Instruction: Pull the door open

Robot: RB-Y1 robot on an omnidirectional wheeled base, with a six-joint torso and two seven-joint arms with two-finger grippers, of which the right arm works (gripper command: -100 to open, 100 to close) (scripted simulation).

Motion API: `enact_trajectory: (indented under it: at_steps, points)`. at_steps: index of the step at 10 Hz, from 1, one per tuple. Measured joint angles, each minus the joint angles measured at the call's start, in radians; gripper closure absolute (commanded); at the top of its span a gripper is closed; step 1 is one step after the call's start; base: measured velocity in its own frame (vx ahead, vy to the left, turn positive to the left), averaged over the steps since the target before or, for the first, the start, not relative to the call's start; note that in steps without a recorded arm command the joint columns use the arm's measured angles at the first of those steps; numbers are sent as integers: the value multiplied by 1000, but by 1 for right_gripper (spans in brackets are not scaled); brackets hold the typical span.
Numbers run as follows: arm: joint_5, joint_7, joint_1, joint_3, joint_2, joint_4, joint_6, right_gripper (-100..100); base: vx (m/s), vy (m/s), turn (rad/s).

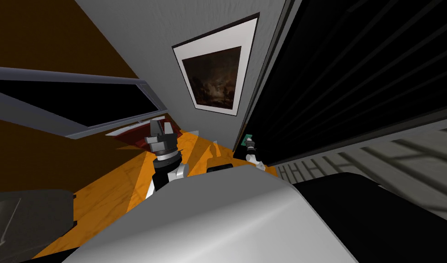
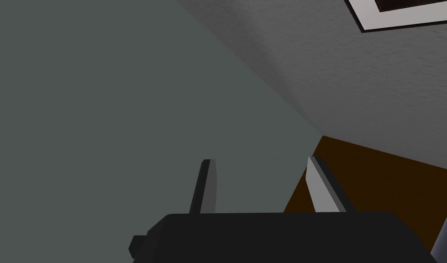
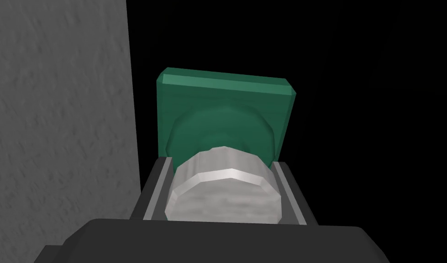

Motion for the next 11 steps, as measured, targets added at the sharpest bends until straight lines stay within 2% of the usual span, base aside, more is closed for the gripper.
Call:
enact_trajectory:
  at_steps: [4, 8, 9, 11]
  points:
    - [-6, -49, 25, 38, -42, -10, 0, 100, -232, -47, 162]
    - [-13, -108, 49, 78, -96, -23, -10, 100, -204, -30, 131]
    - [-13, -111, 51, 82, -96, -21, -7, 100, -146, -18, 146]
    - [-14, -127, 64, 92, -117, -31, -16, 100, -240, -16, 125]
